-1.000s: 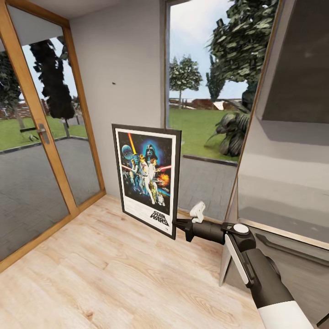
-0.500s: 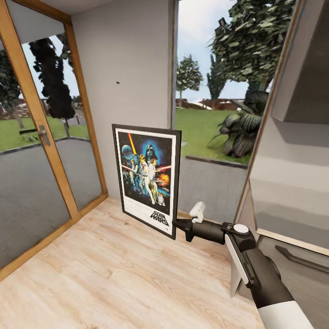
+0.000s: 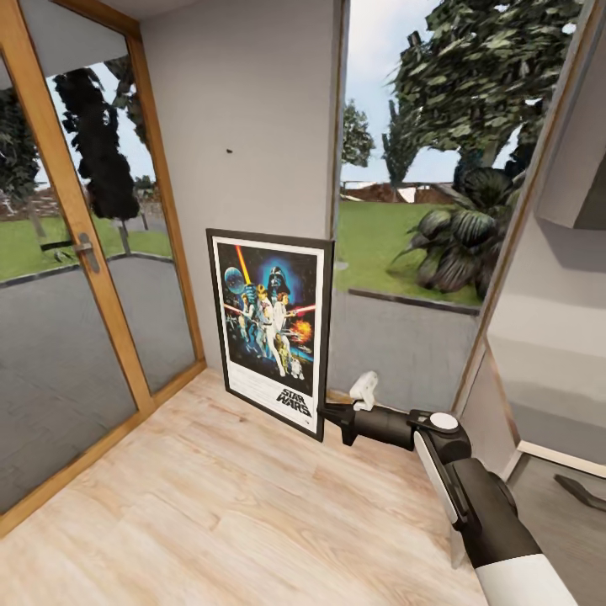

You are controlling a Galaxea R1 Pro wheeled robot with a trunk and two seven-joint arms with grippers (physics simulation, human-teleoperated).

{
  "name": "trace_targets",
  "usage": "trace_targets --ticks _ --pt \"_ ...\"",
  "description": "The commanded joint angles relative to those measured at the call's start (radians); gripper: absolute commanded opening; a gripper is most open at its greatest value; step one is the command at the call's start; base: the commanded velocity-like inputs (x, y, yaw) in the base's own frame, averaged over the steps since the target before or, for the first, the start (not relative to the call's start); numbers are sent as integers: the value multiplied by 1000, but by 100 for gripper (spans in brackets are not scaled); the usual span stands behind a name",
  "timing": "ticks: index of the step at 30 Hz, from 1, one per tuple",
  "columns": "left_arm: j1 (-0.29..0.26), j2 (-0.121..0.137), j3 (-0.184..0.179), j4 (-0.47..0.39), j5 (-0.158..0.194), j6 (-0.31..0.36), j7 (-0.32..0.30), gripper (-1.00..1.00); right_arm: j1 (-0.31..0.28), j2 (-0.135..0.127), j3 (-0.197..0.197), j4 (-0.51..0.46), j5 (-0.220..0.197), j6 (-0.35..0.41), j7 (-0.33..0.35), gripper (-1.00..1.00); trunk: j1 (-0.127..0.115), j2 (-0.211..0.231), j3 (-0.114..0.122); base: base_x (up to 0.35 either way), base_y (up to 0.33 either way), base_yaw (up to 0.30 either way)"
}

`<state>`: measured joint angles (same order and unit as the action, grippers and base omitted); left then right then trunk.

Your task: Pick up the poster from the kitchen countertop and hang it on one of the wall nails in the kitchen.

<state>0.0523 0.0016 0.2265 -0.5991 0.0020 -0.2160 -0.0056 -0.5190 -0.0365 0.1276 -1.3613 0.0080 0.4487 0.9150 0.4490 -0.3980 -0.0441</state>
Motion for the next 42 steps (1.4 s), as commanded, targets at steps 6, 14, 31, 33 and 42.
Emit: trace_targets --ticks 6,14,31,33,42 --pt "0 0 0 -1 0 -1 -1 100 -1 0 1 -1 -2 9 4 -100 1 -2 -2 191 256 0" --pt "0 0 0 -1 0 -1 -1 100 -1 0 1 -1 -2 8 4 -100 1 -2 -2 191 257 0" --pt "0 0 0 -1 0 -2 -1 100 -1 0 1 -1 -2 8 4 -100 1 -2 -2 191 258 0" --pt "0 0 0 -1 0 -2 -1 100 -1 0 0 -1 -2 8 4 -100 1 -2 -2 191 258 0" --pt "0 0 0 -1 0 -2 -1 100 -1 0 0 -1 -2 8 4 -100 1 -2 -2 191 258 0"
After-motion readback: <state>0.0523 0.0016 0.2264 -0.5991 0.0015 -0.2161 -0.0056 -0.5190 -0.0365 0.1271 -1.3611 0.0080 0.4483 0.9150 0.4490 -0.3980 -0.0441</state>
